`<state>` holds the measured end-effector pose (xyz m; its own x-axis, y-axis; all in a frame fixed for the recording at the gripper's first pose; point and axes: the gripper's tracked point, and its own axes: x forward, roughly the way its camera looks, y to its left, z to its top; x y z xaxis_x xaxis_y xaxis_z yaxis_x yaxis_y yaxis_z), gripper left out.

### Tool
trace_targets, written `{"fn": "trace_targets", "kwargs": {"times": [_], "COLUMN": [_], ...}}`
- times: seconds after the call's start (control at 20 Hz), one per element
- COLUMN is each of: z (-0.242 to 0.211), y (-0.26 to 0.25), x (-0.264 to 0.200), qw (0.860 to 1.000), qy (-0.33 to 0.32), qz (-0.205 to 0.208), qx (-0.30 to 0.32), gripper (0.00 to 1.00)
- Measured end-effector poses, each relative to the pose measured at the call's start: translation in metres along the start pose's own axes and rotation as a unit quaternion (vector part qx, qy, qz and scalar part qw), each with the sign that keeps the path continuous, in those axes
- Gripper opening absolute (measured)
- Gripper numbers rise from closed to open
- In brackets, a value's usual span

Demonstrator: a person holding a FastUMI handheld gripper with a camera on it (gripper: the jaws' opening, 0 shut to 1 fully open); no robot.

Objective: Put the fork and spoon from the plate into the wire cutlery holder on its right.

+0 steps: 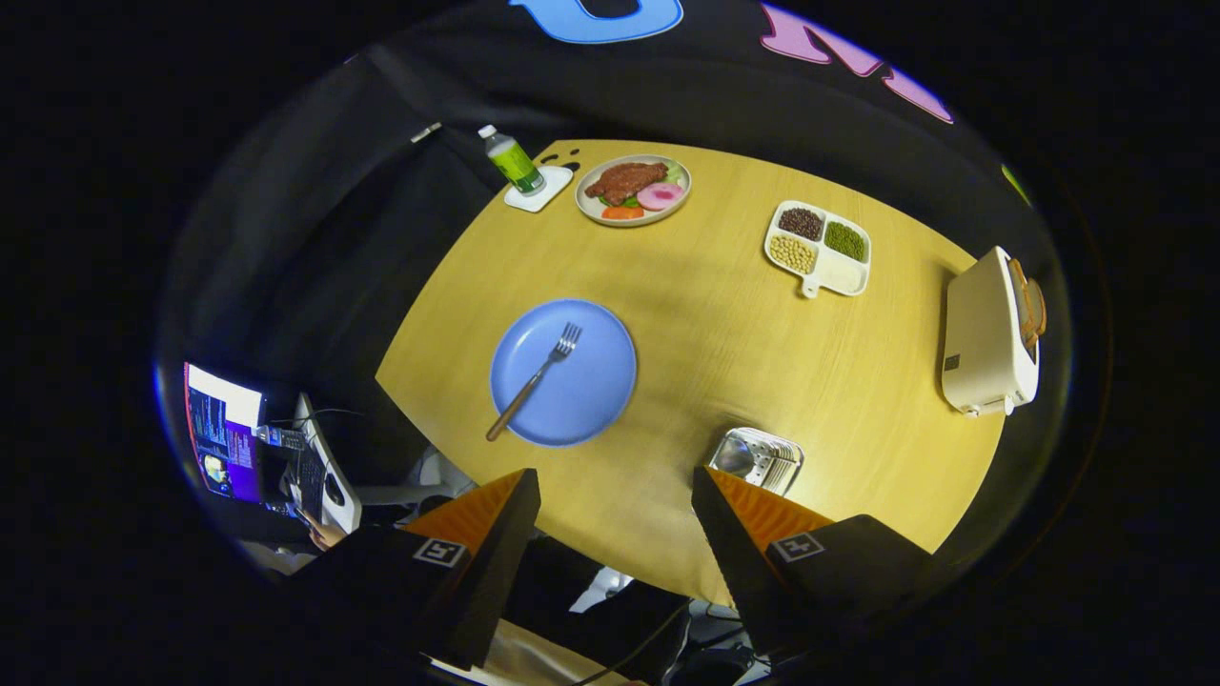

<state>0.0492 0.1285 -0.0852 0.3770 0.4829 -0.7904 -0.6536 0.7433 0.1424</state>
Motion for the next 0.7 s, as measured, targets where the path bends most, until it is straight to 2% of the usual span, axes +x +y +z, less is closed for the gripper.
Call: {"fn": "trace_targets", "kwargs": {"times": [0.35,0.7], "z": [0.001,-0.005], "y": [0.065,0.090], "x": [0.059,0.133], "qw": [0.997,0.994], "qy": [-0.058,-0.050], "qz": [0.016,-0.009], "qx": [0.047,0.100], "gripper": [1.00,1.00]}}
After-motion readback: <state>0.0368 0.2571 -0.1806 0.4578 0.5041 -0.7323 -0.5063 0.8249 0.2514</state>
